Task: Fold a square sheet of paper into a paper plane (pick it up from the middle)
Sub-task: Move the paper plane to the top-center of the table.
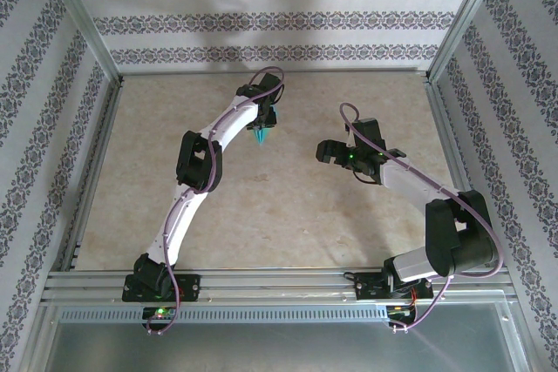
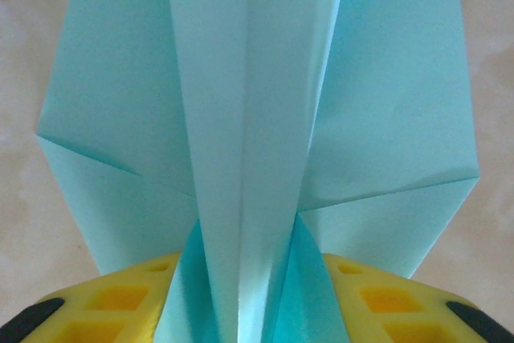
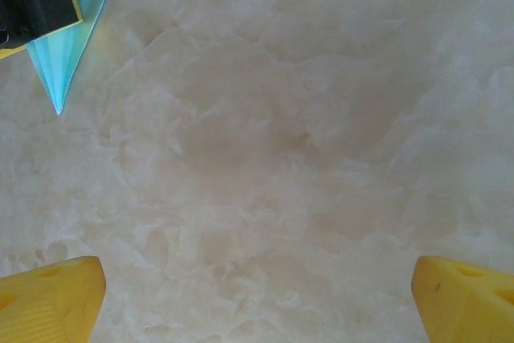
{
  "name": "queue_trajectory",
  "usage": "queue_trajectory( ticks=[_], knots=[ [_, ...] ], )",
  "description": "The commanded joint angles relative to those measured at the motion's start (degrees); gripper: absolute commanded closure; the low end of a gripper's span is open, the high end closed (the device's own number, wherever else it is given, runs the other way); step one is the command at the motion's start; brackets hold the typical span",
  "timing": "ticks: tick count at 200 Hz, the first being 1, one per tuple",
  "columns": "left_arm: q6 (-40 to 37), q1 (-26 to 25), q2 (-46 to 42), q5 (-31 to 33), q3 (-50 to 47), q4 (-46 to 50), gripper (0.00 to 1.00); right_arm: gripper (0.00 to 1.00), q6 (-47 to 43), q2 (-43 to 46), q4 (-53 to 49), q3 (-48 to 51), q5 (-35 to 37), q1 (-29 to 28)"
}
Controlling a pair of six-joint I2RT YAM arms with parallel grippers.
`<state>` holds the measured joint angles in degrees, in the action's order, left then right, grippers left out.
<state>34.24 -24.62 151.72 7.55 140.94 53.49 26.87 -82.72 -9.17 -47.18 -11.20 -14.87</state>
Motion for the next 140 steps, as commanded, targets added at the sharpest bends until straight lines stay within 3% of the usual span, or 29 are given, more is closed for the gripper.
queue_trajectory(
  ticks=[1,140],
  knots=[
    [1.0,0.7,2.6,-1.6,1.4,3.4,0.60,0.02,0.7,-0.7,1.2,0.1,-0.7,-0.7],
    [1.2,0.3,-4.4,-1.8,1.9,3.2,0.55,0.02,1.1,-1.1,1.4,-0.2,-0.9,-1.0]
  ],
)
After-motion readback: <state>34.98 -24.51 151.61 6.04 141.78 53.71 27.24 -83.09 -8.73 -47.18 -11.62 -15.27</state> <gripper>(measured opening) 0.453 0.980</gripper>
